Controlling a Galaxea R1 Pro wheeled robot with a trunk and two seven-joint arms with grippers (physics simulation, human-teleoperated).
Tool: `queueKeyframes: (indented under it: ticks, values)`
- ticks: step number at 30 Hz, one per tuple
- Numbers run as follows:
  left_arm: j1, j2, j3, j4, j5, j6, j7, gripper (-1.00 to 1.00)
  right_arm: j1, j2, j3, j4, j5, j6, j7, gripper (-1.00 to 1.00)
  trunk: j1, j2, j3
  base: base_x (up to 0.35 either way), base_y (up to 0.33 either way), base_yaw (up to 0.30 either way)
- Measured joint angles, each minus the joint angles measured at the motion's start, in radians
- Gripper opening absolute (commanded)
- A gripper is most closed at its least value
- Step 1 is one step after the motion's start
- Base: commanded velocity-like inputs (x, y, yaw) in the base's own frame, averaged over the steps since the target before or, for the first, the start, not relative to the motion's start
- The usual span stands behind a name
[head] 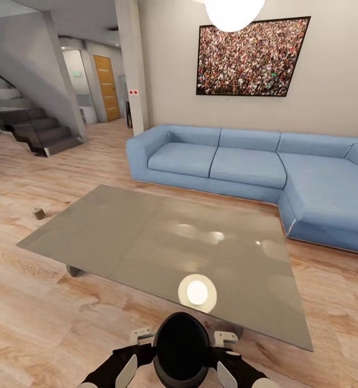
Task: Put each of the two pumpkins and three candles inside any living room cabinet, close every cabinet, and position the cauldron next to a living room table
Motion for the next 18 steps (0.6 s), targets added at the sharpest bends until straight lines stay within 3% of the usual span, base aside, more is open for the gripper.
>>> queueKeyframes:
  ticks: [18]
  values:
    - [0.0,0.0,0.0,0.0,0.0,0.0,0.0,1.0,0.0,0.0,0.0,-0.001,0.0,0.004,0.014,1.0,-0.069,0.126,0.056,-0.004,0.0,0.0]
